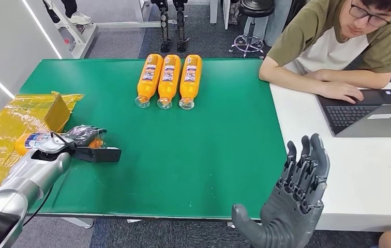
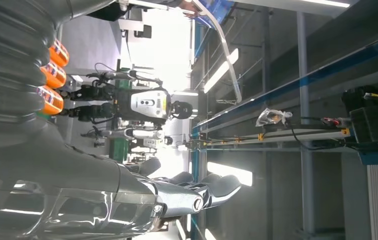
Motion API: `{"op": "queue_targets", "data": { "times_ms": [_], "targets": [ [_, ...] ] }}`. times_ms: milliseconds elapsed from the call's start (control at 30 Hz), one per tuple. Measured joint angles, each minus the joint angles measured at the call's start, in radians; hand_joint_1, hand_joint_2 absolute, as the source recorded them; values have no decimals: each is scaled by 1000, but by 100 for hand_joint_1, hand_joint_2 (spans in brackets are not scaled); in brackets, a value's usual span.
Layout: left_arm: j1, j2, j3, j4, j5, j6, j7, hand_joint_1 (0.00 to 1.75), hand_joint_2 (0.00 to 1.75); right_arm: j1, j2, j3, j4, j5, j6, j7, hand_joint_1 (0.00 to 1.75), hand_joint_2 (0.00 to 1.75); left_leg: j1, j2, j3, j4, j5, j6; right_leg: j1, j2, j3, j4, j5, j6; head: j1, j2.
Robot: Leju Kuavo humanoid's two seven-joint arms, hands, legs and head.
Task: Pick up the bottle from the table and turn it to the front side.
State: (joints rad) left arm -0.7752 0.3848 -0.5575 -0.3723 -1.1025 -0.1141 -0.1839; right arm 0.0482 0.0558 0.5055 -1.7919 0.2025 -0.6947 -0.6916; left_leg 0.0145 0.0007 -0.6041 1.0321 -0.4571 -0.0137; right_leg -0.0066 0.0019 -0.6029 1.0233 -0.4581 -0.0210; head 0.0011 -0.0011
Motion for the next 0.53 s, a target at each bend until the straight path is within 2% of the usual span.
{"op": "queue_targets", "data": {
  "times_ms": [267, 533],
  "targets": [
    [1, 6, 4, 0, 24, -13, -38, 0, 175, 14, -6, -1, -4, 12, 0, 10, 0, 175, 0, 0, 0, 0, 0, 0, 0, 0, 0, 0, 0, 0, 0, 0],
    [42, -1, 92, -7, 238, -12, -169, 0, 175, 42, -8, -11, -36, 49, 0, 32, 0, 175, 0, 1, 0, 0, 0, 0, 0, 1, -1, 0, 0, 0, 0, 0]
  ]
}}
